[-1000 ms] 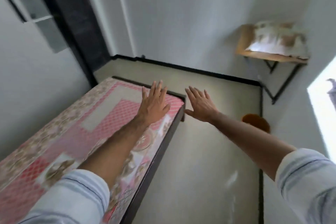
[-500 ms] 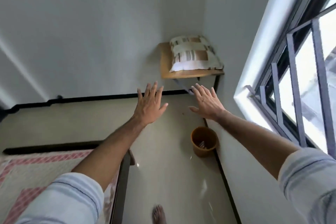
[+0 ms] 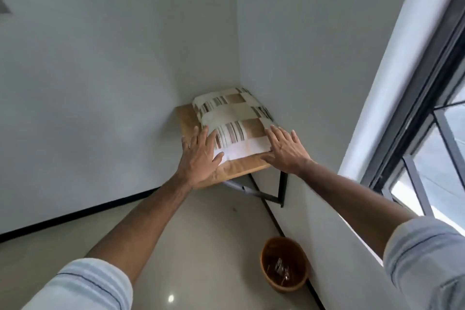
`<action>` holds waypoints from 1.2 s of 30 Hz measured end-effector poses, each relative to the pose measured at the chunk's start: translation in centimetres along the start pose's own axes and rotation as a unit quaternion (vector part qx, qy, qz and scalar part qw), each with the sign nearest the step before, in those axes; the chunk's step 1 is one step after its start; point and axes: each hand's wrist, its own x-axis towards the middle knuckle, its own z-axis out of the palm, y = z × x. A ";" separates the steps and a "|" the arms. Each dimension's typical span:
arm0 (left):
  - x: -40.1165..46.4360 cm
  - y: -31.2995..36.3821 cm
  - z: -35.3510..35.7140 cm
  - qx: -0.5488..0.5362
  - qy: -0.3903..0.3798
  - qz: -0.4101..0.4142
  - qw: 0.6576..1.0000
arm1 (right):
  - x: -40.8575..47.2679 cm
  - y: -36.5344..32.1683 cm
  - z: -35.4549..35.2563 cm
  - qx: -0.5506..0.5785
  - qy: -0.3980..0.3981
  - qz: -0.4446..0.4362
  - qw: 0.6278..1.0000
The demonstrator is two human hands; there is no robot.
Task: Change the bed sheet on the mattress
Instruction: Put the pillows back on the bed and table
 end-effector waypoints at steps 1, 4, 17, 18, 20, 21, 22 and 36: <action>2.7 -0.6 1.0 -0.002 0.001 0.002 1.000 | 2.7 1.1 0.8 0.001 -0.001 0.006 1.000; 10.0 -2.2 3.7 -0.020 -0.004 -0.001 1.000 | 10.0 3.8 2.6 0.008 -0.004 0.019 1.000; 36.0 -10.4 13.1 -0.125 -0.057 -0.045 0.990 | 37.3 12.3 7.8 0.062 -0.060 0.046 0.995; 37.6 -11.4 14.5 -0.140 -0.070 -0.056 0.986 | 39.0 12.4 8.6 0.072 -0.064 0.050 0.994; 39.8 -13.2 17.5 -0.180 -0.096 -0.093 0.974 | 41.3 12.5 10.2 0.081 -0.073 0.061 0.992; 41.0 -14.0 18.9 -0.206 -0.114 -0.114 0.965 | 42.5 12.6 11.3 0.085 -0.085 0.076 0.990; 42.0 -14.7 20.2 -0.233 -0.129 -0.137 0.954 | 43.5 12.6 12.2 0.091 -0.093 0.094 0.987; 46.7 -16.0 30.4 -0.452 -0.122 -0.275 0.839 | 52.3 12.1 20.8 0.366 -0.097 0.417 0.826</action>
